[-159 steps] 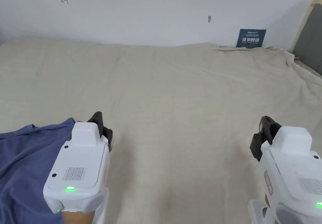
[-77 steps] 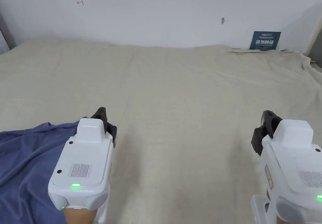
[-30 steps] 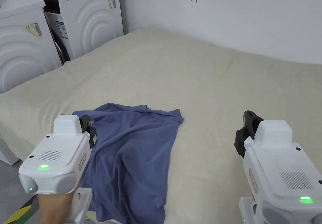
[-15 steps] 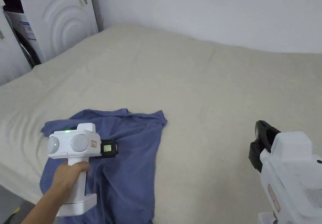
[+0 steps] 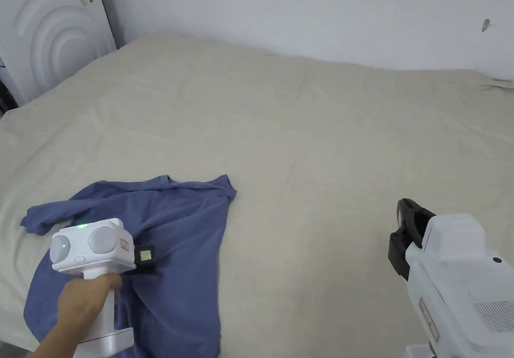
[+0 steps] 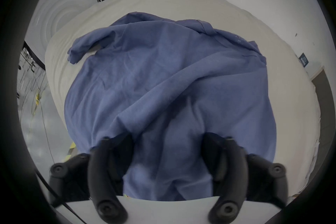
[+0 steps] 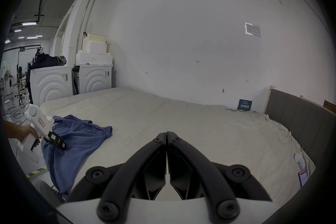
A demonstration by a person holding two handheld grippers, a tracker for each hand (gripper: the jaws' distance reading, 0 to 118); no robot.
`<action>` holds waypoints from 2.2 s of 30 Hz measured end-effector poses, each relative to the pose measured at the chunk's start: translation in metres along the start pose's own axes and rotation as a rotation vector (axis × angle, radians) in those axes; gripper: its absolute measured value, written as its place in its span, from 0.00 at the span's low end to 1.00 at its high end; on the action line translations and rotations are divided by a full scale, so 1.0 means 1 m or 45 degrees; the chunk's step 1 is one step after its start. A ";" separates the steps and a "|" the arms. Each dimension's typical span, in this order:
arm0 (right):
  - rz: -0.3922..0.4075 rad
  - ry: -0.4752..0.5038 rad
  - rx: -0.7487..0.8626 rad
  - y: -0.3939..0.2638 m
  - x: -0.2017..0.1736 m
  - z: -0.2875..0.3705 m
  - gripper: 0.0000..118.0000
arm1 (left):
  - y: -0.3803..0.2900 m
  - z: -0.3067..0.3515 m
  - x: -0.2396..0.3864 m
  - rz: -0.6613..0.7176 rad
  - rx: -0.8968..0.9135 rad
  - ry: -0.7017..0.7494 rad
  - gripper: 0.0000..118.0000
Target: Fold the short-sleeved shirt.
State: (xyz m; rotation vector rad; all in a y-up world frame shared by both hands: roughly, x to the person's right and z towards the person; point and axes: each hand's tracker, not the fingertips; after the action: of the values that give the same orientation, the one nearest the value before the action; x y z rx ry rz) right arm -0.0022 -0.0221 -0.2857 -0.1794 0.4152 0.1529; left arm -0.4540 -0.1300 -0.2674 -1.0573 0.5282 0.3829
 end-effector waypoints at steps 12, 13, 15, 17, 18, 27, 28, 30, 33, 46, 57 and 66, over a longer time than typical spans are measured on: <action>-0.044 -0.031 0.028 0.010 0.019 0.029 0.00 | 0.005 0.025 -0.021 0.045 0.131 -0.357 0.03; -0.040 -0.036 0.031 0.011 0.022 0.032 0.00 | 0.005 0.034 -0.019 0.030 0.166 -0.370 0.03; -0.038 -0.055 0.044 0.013 0.028 0.038 0.00 | 0.006 0.054 -0.010 0.004 0.234 -0.431 0.03; -0.041 -0.070 0.057 0.014 0.036 0.046 0.00 | 0.012 0.074 0.006 0.008 0.296 -0.518 0.03; -0.047 -0.082 0.070 0.015 0.040 0.050 0.00 | 0.014 0.087 0.019 0.007 0.326 -0.563 0.03; -0.070 -0.237 0.105 0.013 0.091 0.088 0.00 | 0.032 0.153 0.172 -0.388 0.438 -0.783 0.03; -0.070 -0.256 0.107 0.012 0.097 0.091 0.00 | 0.032 0.158 0.188 -0.417 0.439 -0.815 0.03; -0.079 -0.302 0.115 0.012 0.110 0.101 0.00 | 0.027 0.166 0.223 -0.459 0.435 -0.907 0.03; -0.078 -0.369 0.124 0.012 0.125 0.115 0.00 | 0.014 0.179 0.272 -0.533 0.407 -1.024 0.03; -0.117 -0.527 0.102 -0.006 0.169 0.143 0.00 | -0.058 0.194 0.364 -0.830 0.279 -1.267 0.03; -0.144 -0.444 0.040 -0.020 0.147 0.130 0.00 | -0.111 0.052 0.346 -0.908 -0.048 -0.710 0.03; -0.159 -0.394 -0.007 -0.026 0.130 0.129 0.00 | -0.128 0.034 0.352 -0.899 -0.046 -0.617 0.19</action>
State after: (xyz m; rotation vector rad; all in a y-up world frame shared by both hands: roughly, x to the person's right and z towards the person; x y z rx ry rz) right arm 0.1694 -0.0069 -0.2199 -0.1828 0.0947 0.0568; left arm -0.0910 -0.1402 -0.3666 -1.0688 -0.2923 0.0113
